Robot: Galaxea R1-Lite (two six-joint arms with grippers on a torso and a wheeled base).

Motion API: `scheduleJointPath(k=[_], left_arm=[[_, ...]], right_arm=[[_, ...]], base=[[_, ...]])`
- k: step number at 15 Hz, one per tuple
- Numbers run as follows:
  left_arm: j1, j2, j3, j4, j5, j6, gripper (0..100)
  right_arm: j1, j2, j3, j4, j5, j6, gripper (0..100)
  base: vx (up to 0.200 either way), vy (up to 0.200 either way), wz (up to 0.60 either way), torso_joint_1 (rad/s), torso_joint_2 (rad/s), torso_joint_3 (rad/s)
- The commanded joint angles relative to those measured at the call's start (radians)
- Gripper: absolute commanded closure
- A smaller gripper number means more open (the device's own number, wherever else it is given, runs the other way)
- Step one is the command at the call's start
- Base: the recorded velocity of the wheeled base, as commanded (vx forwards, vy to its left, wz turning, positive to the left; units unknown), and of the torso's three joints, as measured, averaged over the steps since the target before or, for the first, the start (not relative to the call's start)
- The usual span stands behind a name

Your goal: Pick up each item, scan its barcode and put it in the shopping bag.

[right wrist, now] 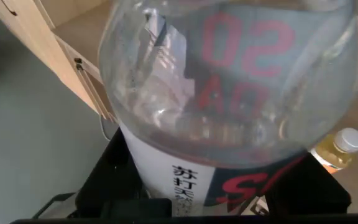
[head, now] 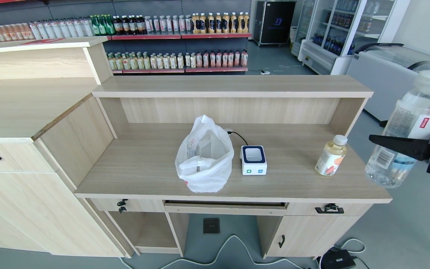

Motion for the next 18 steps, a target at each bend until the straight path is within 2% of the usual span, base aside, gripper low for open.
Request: scheduleJointPath(k=[1,5,11,12,13,15,17,18], left_arm=[[0.0,0.002,0.0,0.0,0.0,0.0,0],[0.0,0.002,0.0,0.0,0.0,0.0,0],[0.0,0.002,0.0,0.0,0.0,0.0,0],[0.0,0.002,0.0,0.0,0.0,0.0,0],[0.0,0.002,0.0,0.0,0.0,0.0,0],[0.0,0.002,0.0,0.0,0.0,0.0,0],[0.0,0.002,0.0,0.0,0.0,0.0,0],[0.0,0.002,0.0,0.0,0.0,0.0,0]], right_arm=[[-0.113,0.075,0.015,0.004,-0.051,-0.158,100],[-0.209,0.074,-0.008,-0.009,-0.104,-0.382,100],[-0.301,0.083,-0.037,-0.01,-0.104,-0.574,100],[-0.304,0.101,-0.051,-0.016,-0.11,-0.609,100],[-0.306,0.146,-0.057,-0.093,-0.136,-0.675,100],[-0.286,0.245,-0.063,-0.3,-0.18,-0.703,100],[-0.197,0.373,-0.065,-0.547,-0.255,-0.706,100],[-0.168,0.422,-0.065,-0.625,-0.269,-0.706,100]], base=[[0.0,0.0,0.0,0.0,0.0,0.0],[0.0,0.0,0.0,0.0,0.0,0.0],[0.0,0.0,0.0,0.0,0.0,0.0],[0.0,0.0,0.6,0.002,0.0,0.002],[0.0,0.0,0.6,0.002,0.0,0.007],[0.0,0.0,0.6,0.005,0.0,0.007],[0.0,0.0,0.6,0.007,0.0,0.002],[0.0,0.0,0.6,0.012,0.01,0.002]])
